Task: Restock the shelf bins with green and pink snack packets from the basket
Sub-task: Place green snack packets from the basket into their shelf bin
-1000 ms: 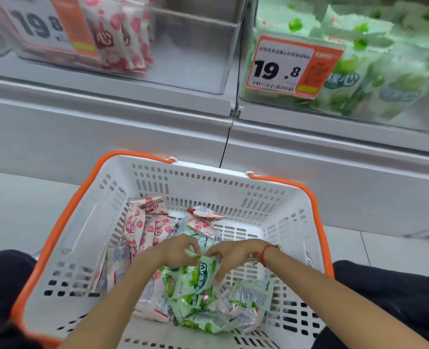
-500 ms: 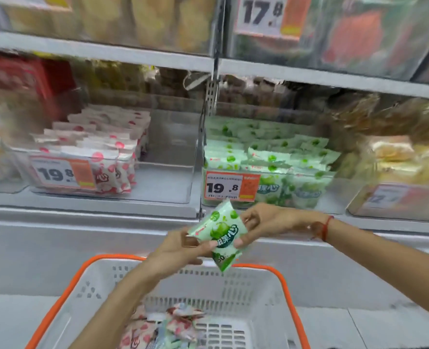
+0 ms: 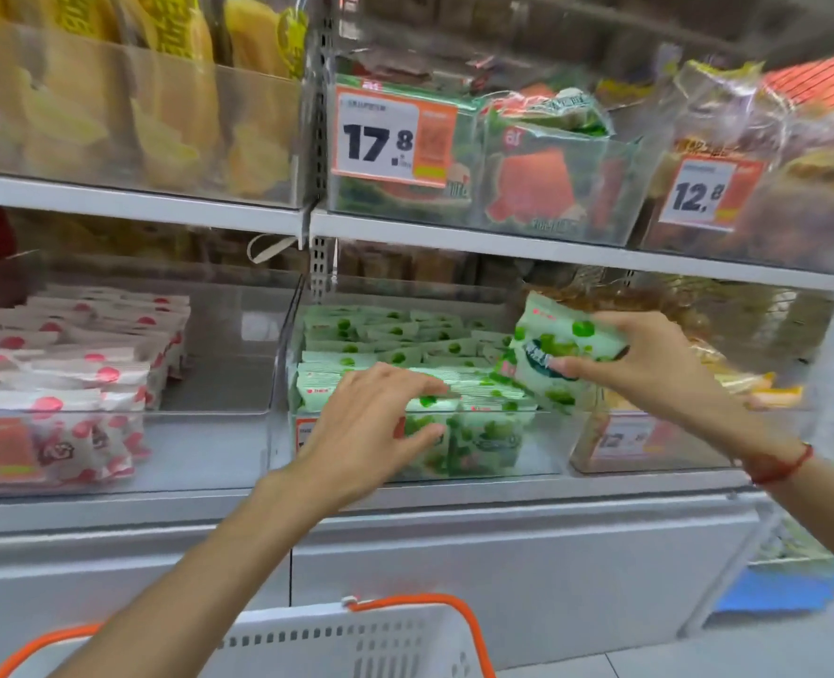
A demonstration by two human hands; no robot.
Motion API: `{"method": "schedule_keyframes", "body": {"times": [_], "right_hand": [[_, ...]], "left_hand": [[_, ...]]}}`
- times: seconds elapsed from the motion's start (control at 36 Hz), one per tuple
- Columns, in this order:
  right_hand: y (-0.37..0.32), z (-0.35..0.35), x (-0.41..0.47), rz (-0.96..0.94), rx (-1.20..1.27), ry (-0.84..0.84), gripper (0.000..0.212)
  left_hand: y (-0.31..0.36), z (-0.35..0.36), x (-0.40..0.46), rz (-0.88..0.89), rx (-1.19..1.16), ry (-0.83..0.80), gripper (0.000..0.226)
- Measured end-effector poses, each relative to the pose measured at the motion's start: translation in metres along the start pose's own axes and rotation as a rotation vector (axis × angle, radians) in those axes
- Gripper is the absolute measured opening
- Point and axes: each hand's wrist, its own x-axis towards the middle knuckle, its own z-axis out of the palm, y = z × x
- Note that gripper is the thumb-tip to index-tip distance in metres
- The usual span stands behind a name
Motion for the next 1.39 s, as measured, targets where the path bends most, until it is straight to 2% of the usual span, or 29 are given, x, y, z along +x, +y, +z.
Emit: {"method": "schedule_keyframes", "body": {"times": [0.06,0.11,0.28,0.44,0.53,0.58,0.67,0.75,0.94,1.03,1.08,1.22,1.31,1.39], "right_hand": [[0.007,-0.007,0.022,0.025,-0.179,0.132,0.033],[0.011,-0.005,0.045,0.038,-0.344,0.116,0.042],[0.012,0.028,0.093,0.154,-0.634,-0.303,0.050],[0.014,0.064,0.103,0.209,-0.578,-0.546,0.039],[0.029,0.072,0.105,0.159,-0.554,-0.606,0.058],[0.036,0.074,0.100,0.033,-0.674,-0.578,0.052],[0.034,0.077,0.091,-0.216,-1.009,-0.322,0.035],[0.031,0.084,0.092,-0.169,-1.117,-0.295,0.028],[0.037,0.095,0.099,-0.109,-0.946,-0.308,0.029],[0.048,0.098,0.093,-0.073,-0.847,-0.306,0.043],[0.053,0.100,0.089,-0.045,-0.791,-0.334,0.050],[0.055,0.098,0.096,0.048,-0.600,-0.452,0.046],[0.053,0.091,0.097,0.113,-0.497,-0.479,0.061],[0.048,0.078,0.087,0.101,-0.438,-0.423,0.078]], "left_hand": [[-0.009,0.006,0.002,-0.005,0.090,-0.083,0.048],[-0.017,0.013,0.004,0.002,0.142,-0.150,0.050],[-0.025,0.022,0.006,0.034,0.193,-0.131,0.044],[-0.028,0.026,0.003,0.061,0.207,-0.089,0.043],[-0.029,0.027,0.004,0.069,0.210,-0.077,0.041],[-0.030,0.027,0.004,0.067,0.223,-0.079,0.040],[-0.030,0.028,0.004,0.066,0.237,-0.074,0.040],[-0.029,0.029,0.003,0.072,0.233,-0.075,0.041],[-0.028,0.029,0.001,0.071,0.235,-0.071,0.039],[-0.028,0.030,0.001,0.061,0.241,-0.062,0.039],[-0.026,0.029,0.001,0.050,0.246,-0.068,0.039],[-0.025,0.027,0.001,0.044,0.219,-0.084,0.041],[-0.025,0.027,0.003,0.037,0.205,-0.097,0.041],[-0.025,0.027,0.003,0.032,0.184,-0.082,0.043]]}}
